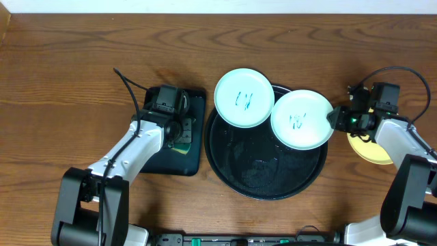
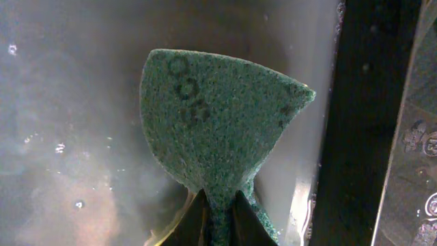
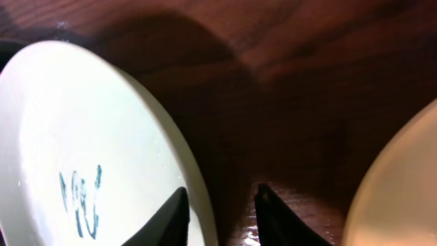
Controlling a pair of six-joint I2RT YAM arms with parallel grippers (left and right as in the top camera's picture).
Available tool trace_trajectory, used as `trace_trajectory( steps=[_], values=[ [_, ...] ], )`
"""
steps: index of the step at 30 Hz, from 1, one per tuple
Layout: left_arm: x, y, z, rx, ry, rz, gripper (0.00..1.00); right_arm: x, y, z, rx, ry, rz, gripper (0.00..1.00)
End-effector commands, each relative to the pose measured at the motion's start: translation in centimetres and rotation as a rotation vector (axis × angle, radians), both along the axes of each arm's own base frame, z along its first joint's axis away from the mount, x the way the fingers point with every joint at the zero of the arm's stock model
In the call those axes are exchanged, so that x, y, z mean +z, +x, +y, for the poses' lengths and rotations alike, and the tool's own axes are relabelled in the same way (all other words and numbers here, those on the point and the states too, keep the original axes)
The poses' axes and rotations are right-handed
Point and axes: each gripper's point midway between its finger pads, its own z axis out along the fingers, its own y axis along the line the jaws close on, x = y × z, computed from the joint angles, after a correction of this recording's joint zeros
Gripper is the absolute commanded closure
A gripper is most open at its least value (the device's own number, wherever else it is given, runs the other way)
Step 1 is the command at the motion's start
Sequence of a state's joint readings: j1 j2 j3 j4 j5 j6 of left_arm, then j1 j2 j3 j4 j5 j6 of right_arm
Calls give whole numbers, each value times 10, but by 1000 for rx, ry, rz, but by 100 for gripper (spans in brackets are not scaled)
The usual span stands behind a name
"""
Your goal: Clean dirty plates on tray and stack at the side
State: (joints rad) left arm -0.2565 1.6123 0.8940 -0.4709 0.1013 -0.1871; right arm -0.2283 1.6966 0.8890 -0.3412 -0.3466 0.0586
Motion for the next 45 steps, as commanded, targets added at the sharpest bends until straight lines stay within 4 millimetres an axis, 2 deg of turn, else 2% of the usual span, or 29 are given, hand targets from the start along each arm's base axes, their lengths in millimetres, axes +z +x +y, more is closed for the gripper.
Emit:
trace_trajectory(
  steps=[1, 8, 15, 19, 22, 26, 31, 39, 42, 45],
  values=[
    [-4, -3, 2, 11, 12, 12, 92, -2, 1, 3, 9, -1, 5, 76],
    [-4, -3, 2, 11, 12, 12, 92, -1, 1, 3, 9, -1, 2, 98],
    [-4, -3, 2, 11, 12, 11, 92, 22, -6, 3, 2, 26, -19, 99],
    [-4, -3, 1, 9, 5, 12, 93, 42, -19, 13, 23, 40, -19, 99],
    [-3, -3, 1, 9, 6, 12, 93, 46, -34, 28, 56, 52, 23, 99],
    [2, -1, 1, 8, 1, -6, 92, 38, -55, 50, 111, 68, 114, 99],
    [21, 4, 0, 10, -10, -67, 93, 25, -72, 73, 181, 69, 170, 99],
    [62, 12, 9, 41, -38, -194, 93, 5, -86, 100, 274, 62, 178, 99],
    [68, 12, 14, 59, -58, -204, 93, -3, -90, 106, 274, 64, 176, 99],
    [71, 13, 9, 55, -138, -197, 93, -10, -94, 108, 270, 68, 175, 99]
  ],
)
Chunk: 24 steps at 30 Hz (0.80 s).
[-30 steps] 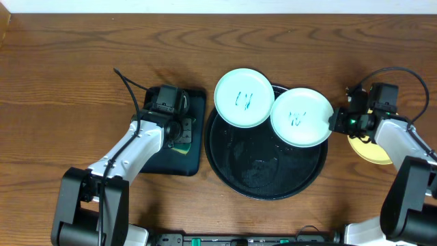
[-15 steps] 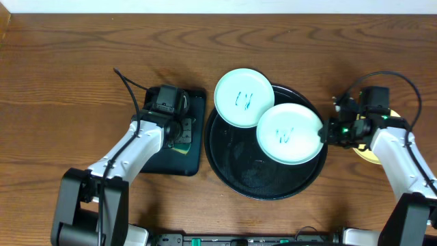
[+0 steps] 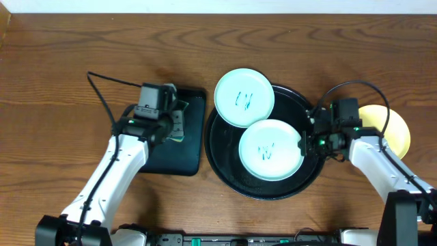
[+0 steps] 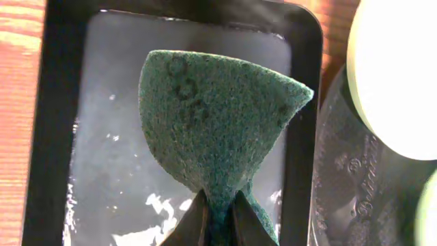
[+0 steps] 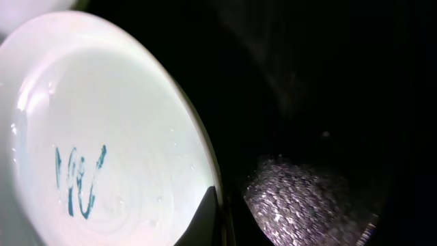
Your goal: Clean dirty plates on tray and stack at the side
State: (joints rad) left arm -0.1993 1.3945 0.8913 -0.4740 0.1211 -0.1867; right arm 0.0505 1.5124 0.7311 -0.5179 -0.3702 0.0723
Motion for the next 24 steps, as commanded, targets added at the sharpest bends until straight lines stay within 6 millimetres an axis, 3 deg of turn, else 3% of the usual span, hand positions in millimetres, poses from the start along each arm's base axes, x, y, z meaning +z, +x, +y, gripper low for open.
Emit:
trace_trajectory(
  steps=[1, 7, 17, 24],
  values=[
    [6, 0, -6, -9, -110, 3, 93, -9, -9, 7, -5, 24, 25, 99],
    [24, 10, -11, -52, -318, -39, 93, -16, -10, 7, -6, 25, 5, 99],
    [53, -2, -17, -285, -542, -118, 92, -18, -9, 4, -11, 4, -2, 99],
    [71, -4, -13, -335, -646, -179, 92, -18, -9, 4, -11, 5, -1, 99]
  ],
)
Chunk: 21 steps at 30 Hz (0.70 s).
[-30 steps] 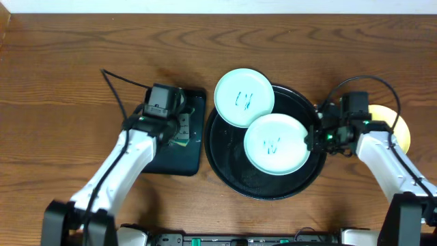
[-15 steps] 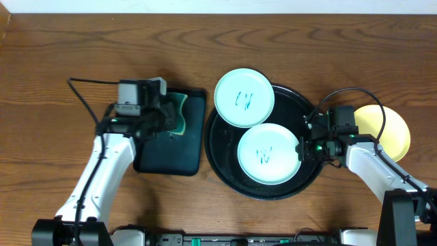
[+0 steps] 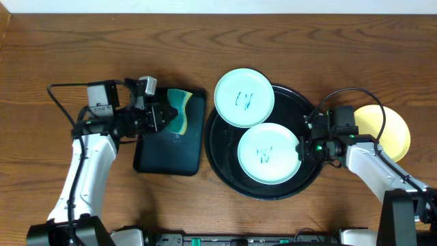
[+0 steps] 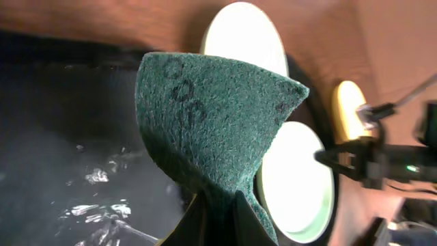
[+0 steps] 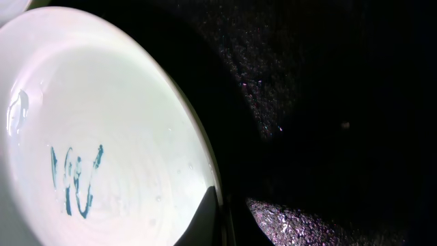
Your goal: Clean dirty plates on tray and stack at the side
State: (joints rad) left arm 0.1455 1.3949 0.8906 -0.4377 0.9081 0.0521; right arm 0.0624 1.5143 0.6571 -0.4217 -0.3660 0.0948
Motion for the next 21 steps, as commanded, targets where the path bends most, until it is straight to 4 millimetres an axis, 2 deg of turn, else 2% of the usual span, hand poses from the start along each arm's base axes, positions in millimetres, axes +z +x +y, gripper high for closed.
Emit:
trace_trajectory(
  steps=[1, 21],
  values=[
    [17, -6, -6, -68, -89, -65, 92, -3, -3, 2, -2, 2, 11, 99],
    [26, -10, -7, -78, -163, -60, 93, -2, -2, 2, -2, 2, 8, 99]
  ],
)
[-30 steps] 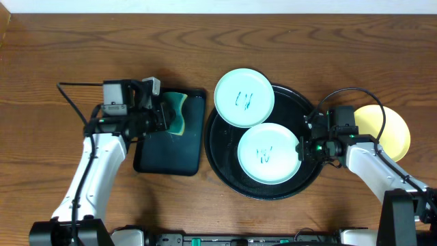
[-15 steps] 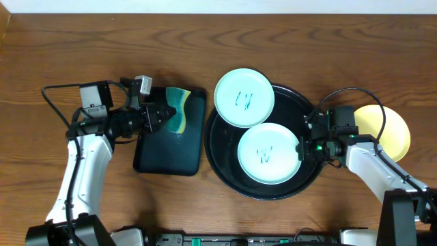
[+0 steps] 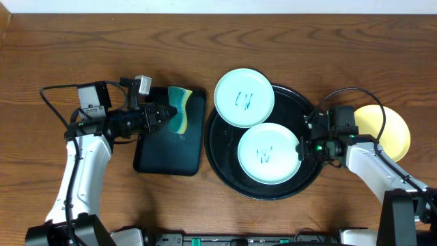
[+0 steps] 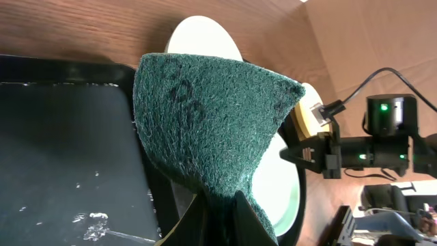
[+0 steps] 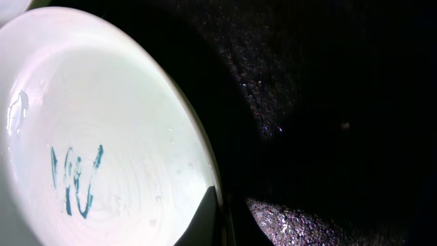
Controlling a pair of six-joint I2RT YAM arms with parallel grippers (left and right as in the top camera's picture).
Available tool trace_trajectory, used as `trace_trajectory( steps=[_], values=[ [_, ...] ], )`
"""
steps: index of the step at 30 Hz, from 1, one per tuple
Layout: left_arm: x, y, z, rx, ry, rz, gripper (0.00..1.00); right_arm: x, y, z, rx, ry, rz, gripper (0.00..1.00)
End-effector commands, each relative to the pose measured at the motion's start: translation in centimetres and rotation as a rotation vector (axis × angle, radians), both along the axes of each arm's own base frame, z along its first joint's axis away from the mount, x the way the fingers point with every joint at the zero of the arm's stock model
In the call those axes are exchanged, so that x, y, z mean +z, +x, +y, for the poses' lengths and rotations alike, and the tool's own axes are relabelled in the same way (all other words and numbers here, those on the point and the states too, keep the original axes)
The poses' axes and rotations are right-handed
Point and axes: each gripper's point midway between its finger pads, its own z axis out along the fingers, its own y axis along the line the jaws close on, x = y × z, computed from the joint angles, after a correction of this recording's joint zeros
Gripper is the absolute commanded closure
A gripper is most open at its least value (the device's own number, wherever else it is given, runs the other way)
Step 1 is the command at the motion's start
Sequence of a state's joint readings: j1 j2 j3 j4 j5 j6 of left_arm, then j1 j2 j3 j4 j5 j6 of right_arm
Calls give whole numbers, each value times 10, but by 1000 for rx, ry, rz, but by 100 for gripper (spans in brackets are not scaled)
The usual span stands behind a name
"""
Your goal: Clean dirty plates on tray and stack at the side
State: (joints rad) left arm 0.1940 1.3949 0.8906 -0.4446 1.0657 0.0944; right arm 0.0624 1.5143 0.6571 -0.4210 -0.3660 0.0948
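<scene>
Two pale green plates carry blue scribbles. One plate [image 3: 244,97] lies over the round black tray's [image 3: 300,109] far-left rim. The other plate [image 3: 268,154] lies in the middle of that tray, and my right gripper [image 3: 304,147] is shut on its right rim. In the right wrist view that plate [image 5: 102,130] fills the left, with the gripper [image 5: 229,208] pinching its edge. My left gripper [image 3: 162,113] is shut on a green and yellow sponge [image 3: 179,113] above the far-right corner of the rectangular tray. The sponge [image 4: 212,116] fills the left wrist view.
The rectangular black tray [image 3: 167,154] holding water lies left of the round tray. A yellow plate [image 3: 392,130] lies on the wooden table at the far right, beside my right arm. Cables trail from both wrists.
My left wrist has drawn back a little to the left, and its view now looks further across towards the plates. The sponge hangs in about the same place. My right gripper and its plate have not moved.
First the sponge was held low in the water tray, and my right gripper stood open around the rim of a plate at the round tray's right edge. Then that gripper was shut on the plate, which lay mid-tray, with the sponge lifted. The sponge now points towards the plates.
</scene>
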Motion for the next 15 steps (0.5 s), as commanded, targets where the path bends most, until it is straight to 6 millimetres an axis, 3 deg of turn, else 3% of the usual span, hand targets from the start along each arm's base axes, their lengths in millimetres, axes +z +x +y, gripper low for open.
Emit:
trace_trajectory(
  steps=[1, 12, 15],
  values=[
    [8, -5, -5, -24, -48, -11, 93, -3, -2, 2, -2, 2, 9, 99],
    [9, -3, -4, -24, -44, -23, 93, -2, -1, 2, -5, 4, 5, 99],
    [-2, 2, 4, 53, 3, 47, 92, -2, -1, 2, -5, 4, 6, 99]
  ],
)
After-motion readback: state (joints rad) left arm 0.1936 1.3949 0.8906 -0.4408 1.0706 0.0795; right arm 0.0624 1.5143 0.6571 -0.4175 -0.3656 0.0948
